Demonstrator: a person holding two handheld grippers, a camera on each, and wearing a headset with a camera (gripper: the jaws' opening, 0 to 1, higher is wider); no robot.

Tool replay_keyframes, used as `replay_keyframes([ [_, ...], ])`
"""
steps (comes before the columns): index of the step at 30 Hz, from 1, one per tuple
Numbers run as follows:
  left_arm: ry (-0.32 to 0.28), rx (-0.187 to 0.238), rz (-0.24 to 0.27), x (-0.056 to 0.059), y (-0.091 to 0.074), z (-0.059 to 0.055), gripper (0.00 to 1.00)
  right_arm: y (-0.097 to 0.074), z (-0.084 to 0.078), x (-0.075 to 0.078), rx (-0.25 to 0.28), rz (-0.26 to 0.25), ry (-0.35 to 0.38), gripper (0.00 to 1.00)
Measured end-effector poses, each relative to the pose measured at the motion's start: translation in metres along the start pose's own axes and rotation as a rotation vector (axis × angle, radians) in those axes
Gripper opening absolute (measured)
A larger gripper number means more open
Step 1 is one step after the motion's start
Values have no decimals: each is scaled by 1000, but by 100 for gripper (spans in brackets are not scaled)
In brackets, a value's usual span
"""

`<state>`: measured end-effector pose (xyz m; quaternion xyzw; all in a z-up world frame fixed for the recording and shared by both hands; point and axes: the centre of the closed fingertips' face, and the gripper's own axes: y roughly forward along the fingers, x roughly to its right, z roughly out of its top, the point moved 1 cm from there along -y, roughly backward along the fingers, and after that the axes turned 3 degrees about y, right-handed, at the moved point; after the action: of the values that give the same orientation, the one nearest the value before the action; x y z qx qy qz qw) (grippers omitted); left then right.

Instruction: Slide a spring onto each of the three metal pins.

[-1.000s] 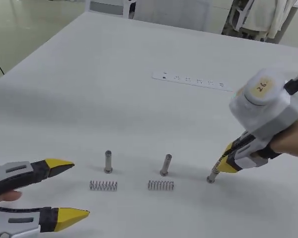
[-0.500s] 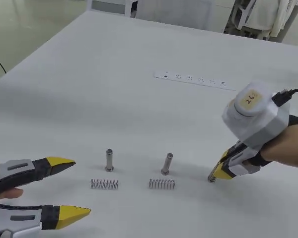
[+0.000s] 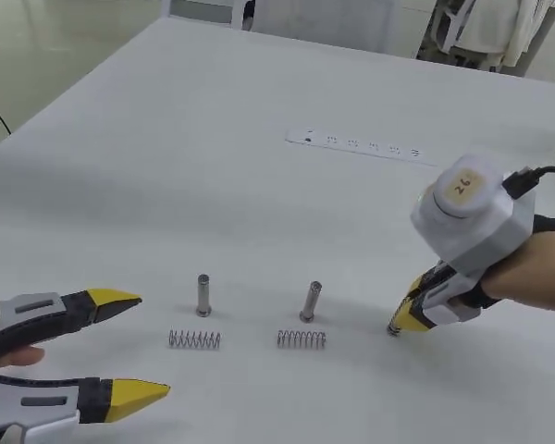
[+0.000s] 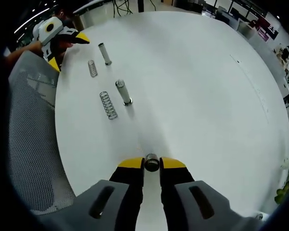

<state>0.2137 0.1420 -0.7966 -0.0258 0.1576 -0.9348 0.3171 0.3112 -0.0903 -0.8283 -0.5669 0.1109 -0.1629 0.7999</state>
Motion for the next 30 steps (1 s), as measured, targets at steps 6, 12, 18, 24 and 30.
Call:
replay_keyframes([
  [6,0,-2,1,-1,-1,-1,53,0,0,-2,5,1,-9,17],
  [12,0,0,0,-1,0,0,53,-5,5,-3,32,-4,-25,21],
  [18,0,-1,-3,0,1,-1,53,-12,12,-3,65,-11,-49,22],
  [24,4,2,1,0,1,1,52,-16,24,-8,98,-3,-86,23],
  [30,6,4,3,0,0,1,52,-20,39,-23,128,29,-131,21],
])
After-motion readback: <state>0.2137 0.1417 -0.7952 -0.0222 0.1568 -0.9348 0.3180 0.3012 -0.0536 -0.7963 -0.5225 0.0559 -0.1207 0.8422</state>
